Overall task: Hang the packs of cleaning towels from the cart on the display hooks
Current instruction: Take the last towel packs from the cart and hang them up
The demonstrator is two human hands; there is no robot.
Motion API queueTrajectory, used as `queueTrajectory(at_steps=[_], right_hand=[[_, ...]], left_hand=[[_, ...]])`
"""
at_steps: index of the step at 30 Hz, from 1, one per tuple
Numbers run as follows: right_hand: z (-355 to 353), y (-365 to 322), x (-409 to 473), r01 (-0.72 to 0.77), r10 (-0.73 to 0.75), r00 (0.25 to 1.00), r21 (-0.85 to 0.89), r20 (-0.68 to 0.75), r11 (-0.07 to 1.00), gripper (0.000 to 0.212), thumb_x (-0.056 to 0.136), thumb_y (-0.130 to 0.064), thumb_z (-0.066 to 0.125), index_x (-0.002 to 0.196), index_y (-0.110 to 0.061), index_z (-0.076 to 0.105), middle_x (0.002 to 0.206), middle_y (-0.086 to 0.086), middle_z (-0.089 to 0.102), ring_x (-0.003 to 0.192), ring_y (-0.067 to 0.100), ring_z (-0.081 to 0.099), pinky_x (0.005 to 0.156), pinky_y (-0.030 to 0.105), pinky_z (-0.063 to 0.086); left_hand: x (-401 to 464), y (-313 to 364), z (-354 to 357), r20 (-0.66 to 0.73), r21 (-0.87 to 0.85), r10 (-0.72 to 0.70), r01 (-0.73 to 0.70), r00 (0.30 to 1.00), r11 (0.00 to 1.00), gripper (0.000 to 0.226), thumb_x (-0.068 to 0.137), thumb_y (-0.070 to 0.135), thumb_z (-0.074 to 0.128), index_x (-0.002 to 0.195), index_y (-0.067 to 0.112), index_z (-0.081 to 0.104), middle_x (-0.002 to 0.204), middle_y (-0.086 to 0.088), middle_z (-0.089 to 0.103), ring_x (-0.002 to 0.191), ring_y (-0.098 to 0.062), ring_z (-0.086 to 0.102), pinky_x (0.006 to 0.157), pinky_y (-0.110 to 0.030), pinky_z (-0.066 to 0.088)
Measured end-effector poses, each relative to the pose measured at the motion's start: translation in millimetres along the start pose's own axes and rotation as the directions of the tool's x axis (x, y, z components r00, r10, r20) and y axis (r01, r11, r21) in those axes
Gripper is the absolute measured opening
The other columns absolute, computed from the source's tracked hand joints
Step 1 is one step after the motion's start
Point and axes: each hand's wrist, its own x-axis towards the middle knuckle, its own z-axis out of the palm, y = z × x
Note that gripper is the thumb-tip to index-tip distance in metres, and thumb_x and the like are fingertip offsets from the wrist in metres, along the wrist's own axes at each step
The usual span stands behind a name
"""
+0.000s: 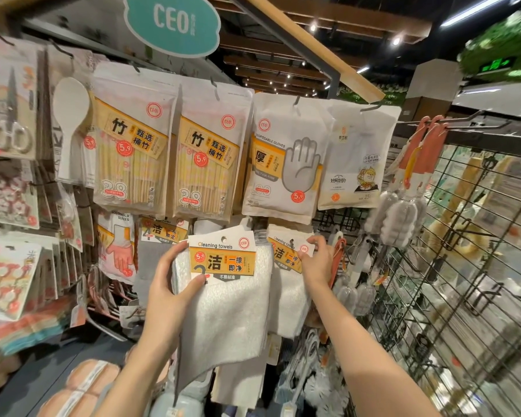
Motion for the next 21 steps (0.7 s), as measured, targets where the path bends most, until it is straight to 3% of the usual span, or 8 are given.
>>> queueTrajectory(at_steps=[4, 8, 12, 16, 21], right_hand=[[-4, -1, -5, 0.002, -0.002, 1.000, 0.038, -0.003, 0.999, 0.027, 0.084, -0.009, 0.068, 0.107, -0.019, 0.059, 0.117, 0.006, 0.047, 0.085, 0.013, 0.048, 0.072, 0.025, 0.038], [-13, -1, -9, 0.022, -0.022, 1.000, 0.016, 0.006, 1.000, 0.030, 0.082, -0.012, 0.070, 0.110, -0.022, 0.063, 0.121, 0.005, 0.048, 0.097, 0.015, 0.047, 0.073, 0.022, 0.036], [-26, 3, -15, 0.070, -0.069, 0.995, -0.014, 0.078, 0.997, 0.035, 0.081, -0.018, 0.070, 0.115, -0.024, 0.061, 0.125, 0.001, 0.045, 0.123, 0.022, 0.032, 0.100, 0.035, 0.034], [-42, -3, -27, 0.112, -0.124, 0.979, 0.081, 0.163, 0.990, 0.035, 0.082, -0.017, 0.071, 0.114, -0.025, 0.060, 0.126, 0.002, 0.044, 0.125, 0.025, 0.034, 0.108, 0.042, 0.032], [-62, -26, -49, 0.153, -0.204, 0.931, 0.182, 0.302, 0.971, 0.030, 0.086, -0.019, 0.067, 0.112, -0.032, 0.058, 0.127, -0.004, 0.047, 0.124, 0.017, 0.039, 0.105, 0.034, 0.034]], left_hand=[[-5, 1, -1, -0.006, 0.021, 0.008, -0.008, 1.000, 1.000, 0.061, 0.082, 0.004, 0.070, 0.117, 0.051, 0.053, 0.121, 0.039, 0.051, 0.121, 0.013, 0.043, 0.110, -0.040, 0.035], [-8, 1, -2, -0.024, 0.014, 0.006, -0.006, 1.000, 1.000, 0.060, 0.083, 0.003, 0.070, 0.124, 0.043, 0.052, 0.126, 0.029, 0.052, 0.122, 0.000, 0.048, 0.105, -0.036, 0.039], [-11, 5, -4, -0.028, 0.031, 0.046, -0.045, 0.999, 0.999, 0.060, 0.082, 0.004, 0.071, 0.125, 0.042, 0.051, 0.118, 0.040, 0.052, 0.111, 0.019, 0.047, 0.090, -0.016, 0.039], [-14, 6, -6, -0.037, 0.040, 0.025, -0.023, 0.999, 0.999, 0.062, 0.082, 0.006, 0.072, 0.130, 0.038, 0.050, 0.131, 0.024, 0.050, 0.126, -0.004, 0.045, 0.107, -0.037, 0.037], [-20, 7, -3, -0.014, 0.033, 0.031, -0.030, 0.999, 0.999, 0.062, 0.081, 0.006, 0.073, 0.127, 0.042, 0.050, 0.128, 0.028, 0.051, 0.124, -0.002, 0.047, 0.109, -0.041, 0.037]])
